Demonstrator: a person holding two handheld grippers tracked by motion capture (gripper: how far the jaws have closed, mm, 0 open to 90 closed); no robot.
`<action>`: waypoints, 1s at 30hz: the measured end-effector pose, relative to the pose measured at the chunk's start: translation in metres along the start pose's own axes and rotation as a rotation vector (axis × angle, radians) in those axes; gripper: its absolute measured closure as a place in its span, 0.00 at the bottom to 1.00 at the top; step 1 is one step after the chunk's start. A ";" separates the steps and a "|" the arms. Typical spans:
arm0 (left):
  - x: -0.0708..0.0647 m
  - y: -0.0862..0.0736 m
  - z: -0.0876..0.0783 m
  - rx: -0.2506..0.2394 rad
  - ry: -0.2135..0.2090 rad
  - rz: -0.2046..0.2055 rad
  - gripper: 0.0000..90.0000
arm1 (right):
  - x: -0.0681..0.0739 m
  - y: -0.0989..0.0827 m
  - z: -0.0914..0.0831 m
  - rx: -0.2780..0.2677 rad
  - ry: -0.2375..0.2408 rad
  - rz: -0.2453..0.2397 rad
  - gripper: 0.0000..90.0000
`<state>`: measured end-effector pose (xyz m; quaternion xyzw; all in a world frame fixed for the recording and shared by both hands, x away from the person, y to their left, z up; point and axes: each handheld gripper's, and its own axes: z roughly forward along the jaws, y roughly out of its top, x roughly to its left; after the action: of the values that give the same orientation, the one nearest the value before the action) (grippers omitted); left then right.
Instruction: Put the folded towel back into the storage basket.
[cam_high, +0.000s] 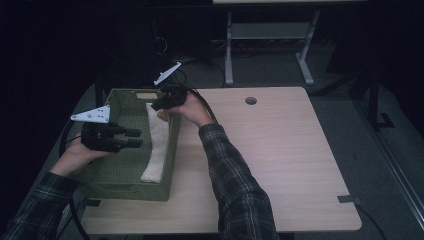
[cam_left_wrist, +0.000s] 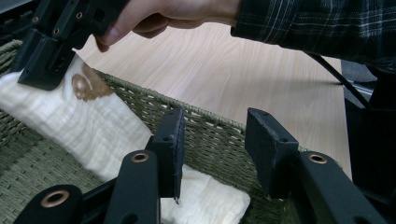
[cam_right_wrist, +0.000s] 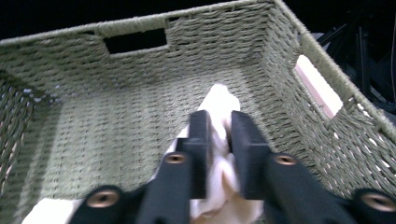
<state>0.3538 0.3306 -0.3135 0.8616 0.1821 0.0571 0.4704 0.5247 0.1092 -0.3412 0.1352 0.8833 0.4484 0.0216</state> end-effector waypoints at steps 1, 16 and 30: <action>0.000 0.000 0.000 -0.002 0.000 0.000 0.64 | 0.000 0.000 0.000 -0.003 0.004 0.006 0.80; 0.001 0.004 0.004 -0.008 -0.001 -0.022 0.55 | -0.002 -0.002 -0.014 -0.027 -0.018 0.030 0.56; -0.010 0.026 0.033 -0.016 0.053 -0.055 0.38 | -0.003 -0.031 -0.057 0.002 -0.054 0.070 0.41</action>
<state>0.3599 0.2885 -0.3091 0.8507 0.2176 0.0682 0.4737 0.5117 0.0463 -0.3321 0.1781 0.8775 0.4443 0.0299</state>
